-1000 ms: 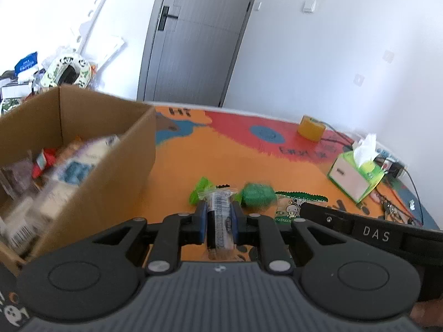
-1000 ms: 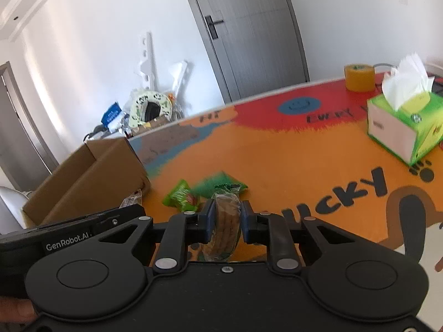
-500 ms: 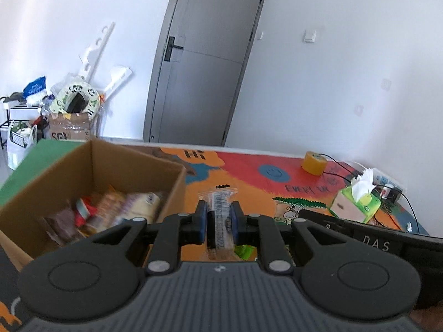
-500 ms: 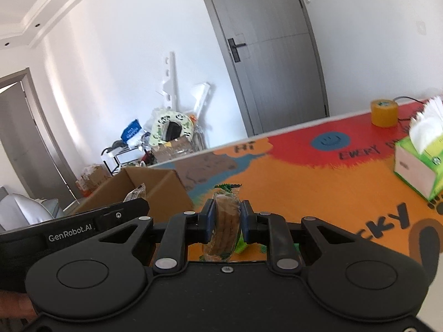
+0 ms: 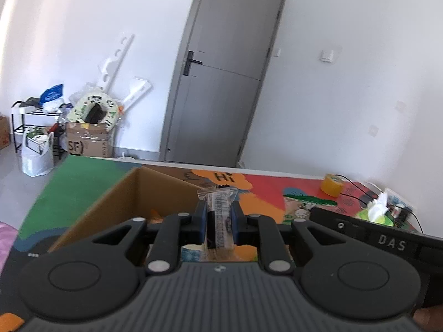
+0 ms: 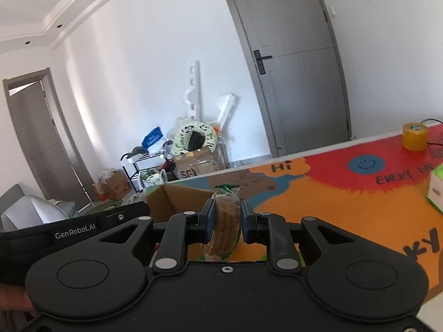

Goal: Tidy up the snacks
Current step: 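Carry the clear candy with the left gripper over the box while the right carries the bread pack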

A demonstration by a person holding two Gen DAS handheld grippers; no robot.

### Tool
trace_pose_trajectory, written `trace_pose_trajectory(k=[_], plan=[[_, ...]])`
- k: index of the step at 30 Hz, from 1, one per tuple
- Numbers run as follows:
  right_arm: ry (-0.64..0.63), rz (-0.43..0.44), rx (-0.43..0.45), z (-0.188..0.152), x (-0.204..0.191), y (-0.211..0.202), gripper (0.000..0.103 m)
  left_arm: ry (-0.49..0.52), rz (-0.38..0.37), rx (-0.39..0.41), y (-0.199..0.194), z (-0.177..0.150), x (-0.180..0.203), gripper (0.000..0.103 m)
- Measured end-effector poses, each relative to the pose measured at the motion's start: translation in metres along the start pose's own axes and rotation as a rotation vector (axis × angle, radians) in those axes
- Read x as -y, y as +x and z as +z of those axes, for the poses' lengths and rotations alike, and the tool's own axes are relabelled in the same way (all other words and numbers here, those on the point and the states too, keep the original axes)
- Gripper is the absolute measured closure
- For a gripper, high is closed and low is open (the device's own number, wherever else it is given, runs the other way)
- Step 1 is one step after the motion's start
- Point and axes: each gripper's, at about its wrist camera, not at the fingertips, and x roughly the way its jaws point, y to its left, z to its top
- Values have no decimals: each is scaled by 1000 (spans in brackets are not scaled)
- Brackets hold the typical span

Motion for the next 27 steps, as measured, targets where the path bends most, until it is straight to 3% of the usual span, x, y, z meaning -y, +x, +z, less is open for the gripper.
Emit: trace_pose_trajectory(k=[27], plan=[[-72, 104, -57, 6, -72, 52, 82, -116, 126, -47, -2, 5, -86, 83]])
